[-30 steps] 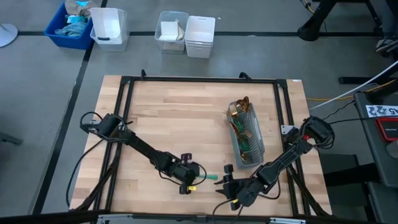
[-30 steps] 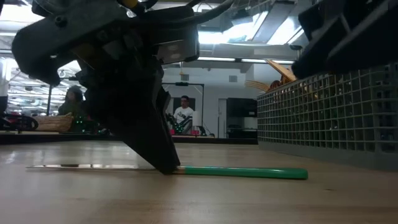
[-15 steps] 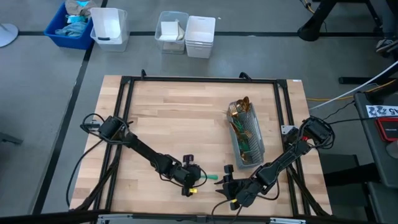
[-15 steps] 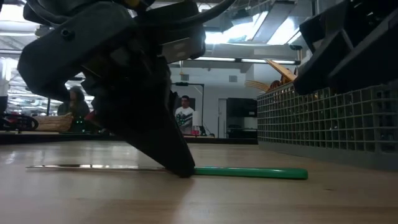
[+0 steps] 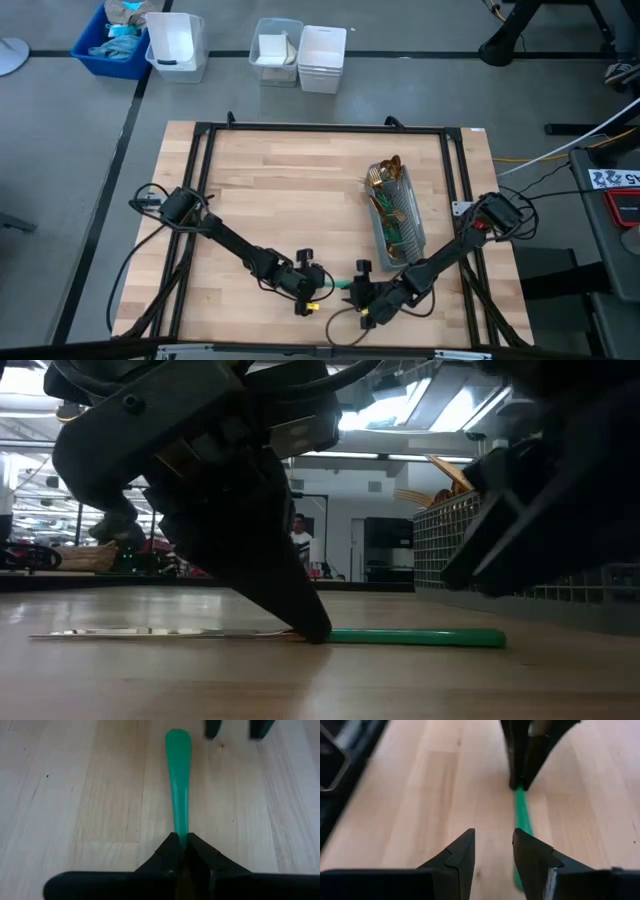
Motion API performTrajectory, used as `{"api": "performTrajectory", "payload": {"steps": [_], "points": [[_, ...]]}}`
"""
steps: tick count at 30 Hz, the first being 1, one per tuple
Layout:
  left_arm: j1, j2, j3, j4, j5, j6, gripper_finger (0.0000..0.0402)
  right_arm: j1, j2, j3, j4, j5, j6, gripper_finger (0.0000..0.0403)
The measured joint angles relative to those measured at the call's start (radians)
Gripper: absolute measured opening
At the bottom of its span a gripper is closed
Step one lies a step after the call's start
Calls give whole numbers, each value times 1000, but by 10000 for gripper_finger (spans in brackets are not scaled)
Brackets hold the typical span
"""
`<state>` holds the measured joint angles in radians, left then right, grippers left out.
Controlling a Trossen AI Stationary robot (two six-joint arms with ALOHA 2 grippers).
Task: Sort silverware
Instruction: Put the knife into the bottom section of the basket
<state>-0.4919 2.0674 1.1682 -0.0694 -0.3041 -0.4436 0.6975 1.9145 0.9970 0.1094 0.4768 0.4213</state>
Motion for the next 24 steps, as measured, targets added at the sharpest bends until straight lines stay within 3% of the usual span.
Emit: {"api": "performTrajectory", "payload": {"steps": [12,20,24], "points": [[0,3,-1,86,9,7,12,-71,3,0,-7,-114,-6,131],[0,3,-1,86,8,28,5,-70,3,0,-42,-121,4,131],[0,3,-1,85,6,28,1,-70,3,0,-123,-123,87,131]]}}
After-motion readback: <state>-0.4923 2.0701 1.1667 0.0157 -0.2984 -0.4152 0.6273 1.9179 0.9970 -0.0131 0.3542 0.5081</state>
